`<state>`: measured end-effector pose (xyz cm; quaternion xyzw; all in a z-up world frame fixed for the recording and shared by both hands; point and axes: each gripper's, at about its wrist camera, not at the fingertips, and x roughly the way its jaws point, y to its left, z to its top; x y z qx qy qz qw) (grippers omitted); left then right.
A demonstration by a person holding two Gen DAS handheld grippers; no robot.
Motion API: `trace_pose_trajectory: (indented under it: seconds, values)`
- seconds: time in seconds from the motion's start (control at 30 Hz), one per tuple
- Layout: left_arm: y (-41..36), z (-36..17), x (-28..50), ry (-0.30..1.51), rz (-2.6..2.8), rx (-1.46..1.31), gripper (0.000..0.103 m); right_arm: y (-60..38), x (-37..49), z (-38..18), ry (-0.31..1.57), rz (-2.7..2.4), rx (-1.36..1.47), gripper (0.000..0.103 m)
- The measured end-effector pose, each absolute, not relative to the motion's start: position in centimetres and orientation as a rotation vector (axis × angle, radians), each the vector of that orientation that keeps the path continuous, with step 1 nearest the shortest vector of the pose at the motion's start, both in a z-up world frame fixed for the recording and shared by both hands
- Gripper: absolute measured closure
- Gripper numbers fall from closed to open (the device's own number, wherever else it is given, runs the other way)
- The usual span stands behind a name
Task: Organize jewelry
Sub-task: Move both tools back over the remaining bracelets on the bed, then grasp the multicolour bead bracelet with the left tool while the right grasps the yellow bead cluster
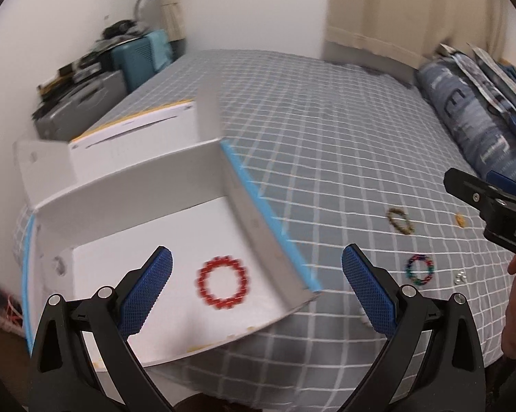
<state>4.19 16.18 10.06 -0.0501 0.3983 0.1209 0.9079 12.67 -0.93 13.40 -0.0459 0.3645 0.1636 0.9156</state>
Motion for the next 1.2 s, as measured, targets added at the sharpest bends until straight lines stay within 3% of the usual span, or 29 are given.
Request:
trace_pose_trajectory:
  seconds: [0.5,0.93,1.2]
  values:
    - [3.4,4.8,14.0,0.9,0.002,-0.038,0.006,-14.2,21.1,7.7,0.834,0.101,-0.064,0.009]
    - [-0.7,-4.8,19.5,1.045,-0.095,0.015,0.006,-21.9,28.4,-0.7,0.944,0.015,-0.005,0.009]
    - [-2.5,-7.1,19.8,1.073,-0.141,0.049,0.008,-23.6,30.5,-3.5,1.003,0.009,0.021,0.009]
